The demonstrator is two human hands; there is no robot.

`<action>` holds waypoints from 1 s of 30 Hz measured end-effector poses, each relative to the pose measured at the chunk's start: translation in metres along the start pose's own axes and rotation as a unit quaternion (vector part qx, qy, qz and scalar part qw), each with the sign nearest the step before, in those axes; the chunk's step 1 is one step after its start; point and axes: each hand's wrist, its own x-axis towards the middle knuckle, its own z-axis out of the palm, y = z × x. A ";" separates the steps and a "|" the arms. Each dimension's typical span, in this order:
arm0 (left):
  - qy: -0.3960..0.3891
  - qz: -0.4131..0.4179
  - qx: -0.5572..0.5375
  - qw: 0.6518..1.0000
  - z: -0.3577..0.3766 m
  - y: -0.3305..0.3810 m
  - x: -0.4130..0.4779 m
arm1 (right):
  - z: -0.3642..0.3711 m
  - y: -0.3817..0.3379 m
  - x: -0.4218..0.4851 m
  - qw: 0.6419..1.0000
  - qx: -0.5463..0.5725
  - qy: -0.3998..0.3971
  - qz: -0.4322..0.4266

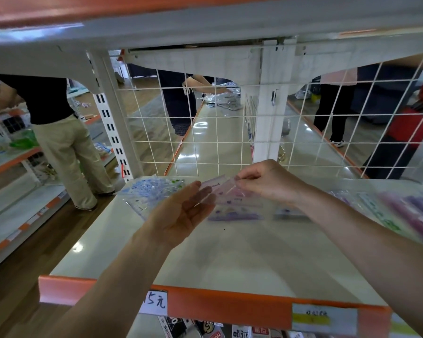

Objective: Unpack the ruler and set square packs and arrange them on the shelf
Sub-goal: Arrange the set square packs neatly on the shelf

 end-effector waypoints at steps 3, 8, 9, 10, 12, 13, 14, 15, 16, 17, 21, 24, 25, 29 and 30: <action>0.001 -0.016 0.055 0.998 0.003 -0.004 0.000 | 0.005 -0.007 0.000 0.999 0.039 0.013 -0.010; 0.026 0.000 0.058 0.998 0.004 -0.002 0.004 | 0.009 -0.012 -0.003 0.996 -0.061 -0.059 -0.042; 0.029 0.001 0.056 0.998 0.004 -0.001 0.005 | 0.008 -0.014 -0.003 0.990 -0.108 -0.072 -0.051; 0.032 0.000 0.058 0.998 0.005 0.000 0.006 | 0.007 -0.016 -0.003 0.984 -0.152 -0.076 -0.061; 0.033 0.003 0.065 0.997 0.006 0.001 0.006 | 0.005 -0.022 -0.002 0.970 -0.214 -0.084 -0.077; 0.035 0.006 0.063 0.997 0.008 0.002 0.007 | 0.004 -0.024 -0.001 0.965 -0.233 -0.092 -0.082; 0.038 0.010 0.057 0.998 0.009 0.002 0.008 | 0.004 -0.025 0.000 0.960 -0.248 -0.098 -0.087; 0.041 0.013 0.050 0.998 0.010 0.003 0.008 | 0.005 -0.025 0.000 0.956 -0.259 -0.100 -0.095; 0.044 0.014 0.044 0.998 0.010 0.004 0.009 | 0.006 -0.025 0.001 0.953 -0.267 -0.098 -0.103; 0.046 0.015 0.039 0.998 0.010 0.004 0.009 | 0.007 -0.025 0.002 0.951 -0.274 -0.094 -0.109; 0.056 0.026 0.028 0.998 0.004 0.009 0.011 | 0.004 -0.023 0.008 0.954 -0.271 -0.096 -0.090; 0.080 0.039 0.017 0.996 -0.006 0.016 0.012 | -0.001 -0.016 0.010 0.957 -0.262 -0.117 -0.042; 0.087 0.045 0.015 0.995 -0.010 0.018 0.012 | -0.001 -0.014 0.009 0.957 -0.260 -0.127 -0.025; 0.120 0.076 0.017 0.990 -0.028 0.024 0.012 | 0.008 -0.011 0.005 0.952 -0.264 -0.156 0.001; 0.128 0.084 0.014 0.988 -0.034 0.026 0.011 | 0.009 -0.012 0.004 0.949 -0.273 -0.158 0.002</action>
